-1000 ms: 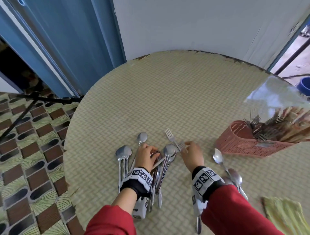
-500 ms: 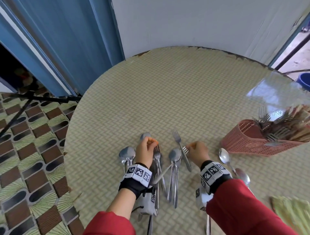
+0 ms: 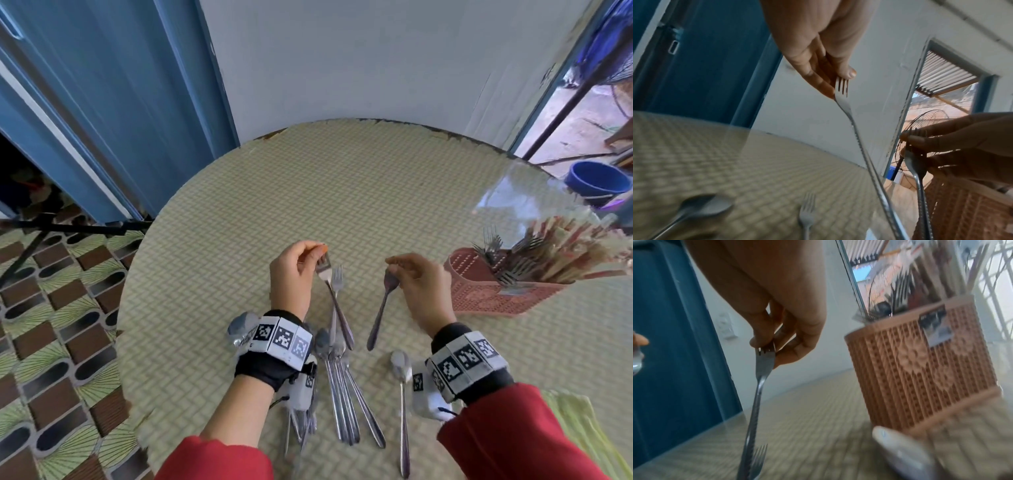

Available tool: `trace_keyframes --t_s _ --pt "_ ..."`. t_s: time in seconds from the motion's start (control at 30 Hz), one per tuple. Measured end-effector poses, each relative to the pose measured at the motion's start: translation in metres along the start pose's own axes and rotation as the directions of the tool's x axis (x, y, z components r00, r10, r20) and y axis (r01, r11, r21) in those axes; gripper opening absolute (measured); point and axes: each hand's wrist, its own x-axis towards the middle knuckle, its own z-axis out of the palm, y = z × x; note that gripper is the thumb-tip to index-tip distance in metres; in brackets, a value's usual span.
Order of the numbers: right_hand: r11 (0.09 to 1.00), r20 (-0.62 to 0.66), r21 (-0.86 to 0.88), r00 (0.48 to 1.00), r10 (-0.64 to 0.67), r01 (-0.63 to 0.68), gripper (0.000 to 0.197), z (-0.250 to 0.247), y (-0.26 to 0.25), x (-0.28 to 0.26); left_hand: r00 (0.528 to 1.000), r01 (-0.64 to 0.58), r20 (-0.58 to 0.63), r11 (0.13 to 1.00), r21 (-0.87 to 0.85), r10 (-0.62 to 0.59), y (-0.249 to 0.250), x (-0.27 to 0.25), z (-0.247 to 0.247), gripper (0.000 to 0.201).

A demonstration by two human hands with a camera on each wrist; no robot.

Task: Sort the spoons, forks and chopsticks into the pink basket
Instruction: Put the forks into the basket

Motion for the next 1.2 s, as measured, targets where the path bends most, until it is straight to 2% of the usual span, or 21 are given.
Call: trace_keyframes --t_s 0.17,0.3,0.43,0.53,0.67,0.73,0.8,0.9,1.0,1.07,1.13,1.2 --pt "0.986 -0.112 -0.085 0.982 -0.151 0.142 0.010 -0.039 -0.024 -0.007 0.993 -0.111 0.017 0.991 -0.070 0.113 0.046 0.000 0.014 0.005" --pt "0.954 -0.190 -0.136 0.938 -0.290 0.267 0.011 -0.079 -0.038 -0.013 0.979 -0.201 -0.004 0.977 -0.074 0.202 0.078 -0.007 0.032 0.006" --pt "0.886 -0.303 -0.248 0.837 -0.456 0.393 0.021 -0.126 -0.048 -0.015 0.960 -0.279 -0.052 0.954 -0.108 0.275 0.104 -0.014 0.056 0.008" --pt "0.857 -0.423 -0.274 0.746 -0.514 0.435 0.021 -0.158 -0.052 -0.014 0.942 -0.334 -0.092 0.929 -0.162 0.322 0.122 -0.019 0.078 0.007" --pt "0.804 -0.549 -0.355 0.590 -0.592 0.477 0.021 -0.187 -0.049 -0.012 0.913 -0.406 -0.137 0.892 -0.200 0.384 0.140 -0.024 0.107 0.008" --pt "0.782 -0.563 -0.383 0.547 -0.620 0.492 0.024 -0.195 -0.040 -0.009 0.904 -0.426 -0.131 0.882 -0.202 0.407 0.144 -0.026 0.123 0.008" --pt "0.785 -0.544 -0.378 0.568 -0.618 0.491 0.031 -0.198 -0.031 -0.007 0.906 -0.423 -0.097 0.883 -0.202 0.412 0.144 -0.028 0.139 0.008" --pt "0.784 -0.469 -0.398 0.629 -0.620 0.477 0.032 -0.198 -0.015 -0.004 0.919 -0.389 -0.019 0.900 -0.197 0.393 0.136 -0.033 0.163 0.009" --pt "0.822 -0.366 -0.381 0.748 -0.554 0.423 0.029 -0.195 0.002 0.000 0.950 -0.276 0.093 0.940 -0.199 0.298 0.126 -0.039 0.181 0.011" --pt "0.857 -0.270 -0.367 0.840 -0.470 0.362 0.027 -0.193 0.011 0.000 0.954 -0.192 0.197 0.964 -0.183 0.227 0.121 -0.042 0.188 0.012" --pt "0.882 -0.130 -0.352 0.917 -0.378 0.314 0.031 -0.191 0.018 -0.001 0.924 -0.124 0.345 0.982 -0.141 0.166 0.118 -0.046 0.191 0.022" --pt "0.877 -0.039 -0.377 0.941 -0.337 0.298 0.036 -0.188 0.022 -0.002 0.885 -0.090 0.449 0.991 -0.098 0.124 0.114 -0.051 0.192 0.034"
